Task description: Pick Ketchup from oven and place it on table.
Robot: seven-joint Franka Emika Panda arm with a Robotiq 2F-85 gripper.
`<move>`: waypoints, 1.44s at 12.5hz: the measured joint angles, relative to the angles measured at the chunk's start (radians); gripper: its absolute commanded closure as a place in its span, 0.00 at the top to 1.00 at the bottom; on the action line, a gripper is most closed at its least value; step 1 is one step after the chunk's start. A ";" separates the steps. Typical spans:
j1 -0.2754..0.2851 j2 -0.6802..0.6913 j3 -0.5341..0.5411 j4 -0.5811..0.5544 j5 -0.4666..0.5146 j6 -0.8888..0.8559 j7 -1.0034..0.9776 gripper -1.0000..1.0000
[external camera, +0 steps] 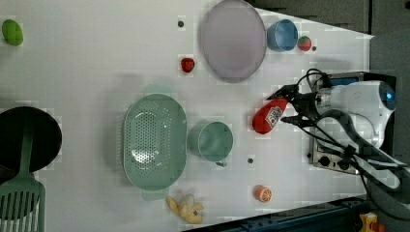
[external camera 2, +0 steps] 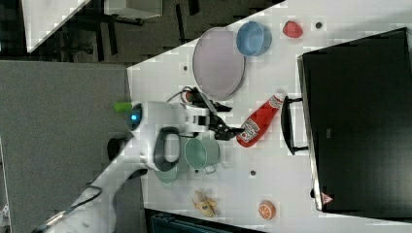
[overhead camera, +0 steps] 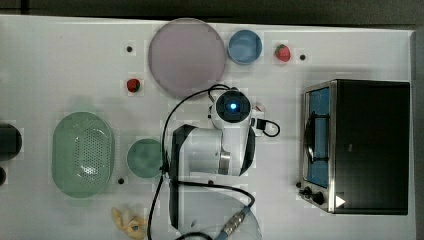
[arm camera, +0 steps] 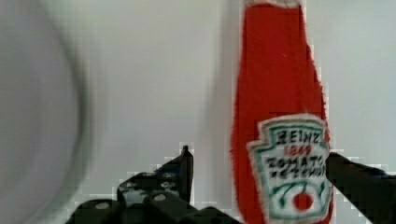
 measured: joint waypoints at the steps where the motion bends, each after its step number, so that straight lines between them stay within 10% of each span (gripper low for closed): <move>1: 0.004 -0.047 -0.001 0.072 0.000 -0.072 0.000 1.00; 7: 0.008 -0.269 -0.010 0.521 0.014 -0.532 0.000 1.00; 11: -0.017 -0.176 -0.047 0.540 -0.025 -0.828 0.004 1.00; 18: -0.009 -0.152 -0.044 0.571 -0.005 -0.804 0.007 1.00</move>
